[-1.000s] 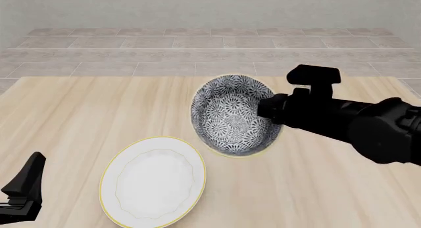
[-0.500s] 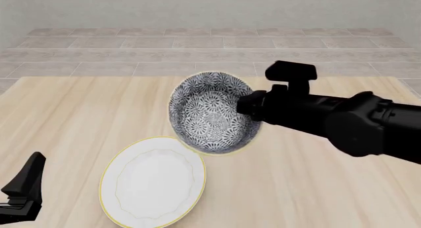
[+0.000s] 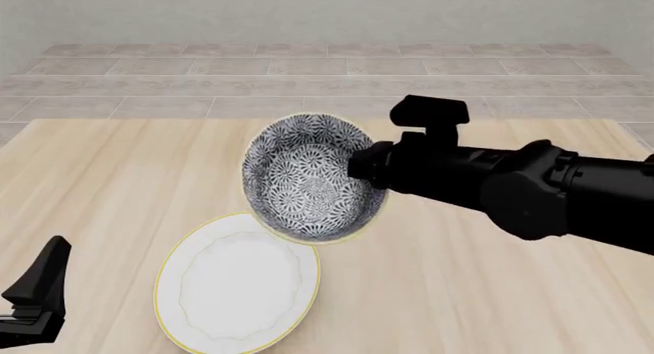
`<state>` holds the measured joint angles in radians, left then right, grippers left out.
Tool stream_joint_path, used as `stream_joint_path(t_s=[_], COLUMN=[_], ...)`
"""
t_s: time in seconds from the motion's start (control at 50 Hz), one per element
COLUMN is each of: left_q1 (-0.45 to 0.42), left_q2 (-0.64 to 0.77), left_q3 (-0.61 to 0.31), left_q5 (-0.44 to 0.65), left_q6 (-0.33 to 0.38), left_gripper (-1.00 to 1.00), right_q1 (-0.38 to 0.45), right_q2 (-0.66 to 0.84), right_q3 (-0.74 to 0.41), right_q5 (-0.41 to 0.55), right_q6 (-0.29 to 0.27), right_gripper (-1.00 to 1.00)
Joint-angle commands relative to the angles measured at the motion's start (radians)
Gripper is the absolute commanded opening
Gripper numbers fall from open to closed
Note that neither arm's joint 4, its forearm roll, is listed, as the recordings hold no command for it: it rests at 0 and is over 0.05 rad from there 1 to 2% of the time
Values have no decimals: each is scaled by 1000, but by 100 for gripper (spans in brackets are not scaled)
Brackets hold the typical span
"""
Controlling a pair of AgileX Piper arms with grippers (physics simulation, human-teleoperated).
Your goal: Put the bowl on the plate.
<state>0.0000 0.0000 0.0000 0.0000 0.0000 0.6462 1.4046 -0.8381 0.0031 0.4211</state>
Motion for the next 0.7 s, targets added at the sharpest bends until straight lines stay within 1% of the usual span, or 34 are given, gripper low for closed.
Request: stream_joint_path(t_s=[0.02, 0.22, 0.7], left_q1=[0, 0, 0], left_q2=[0, 0, 0], left_q3=[0, 0, 0], left_q5=[0, 0, 0], left_q6=[0, 0, 0], left_gripper=[100, 100, 100], right_q1=[19, 27, 78], right_q2=[20, 36, 92], right_q3=[-22, -34, -62], right_q5=[-7, -9, -23], right_q6=[7, 7, 19], right_gripper=[-100, -100, -100])
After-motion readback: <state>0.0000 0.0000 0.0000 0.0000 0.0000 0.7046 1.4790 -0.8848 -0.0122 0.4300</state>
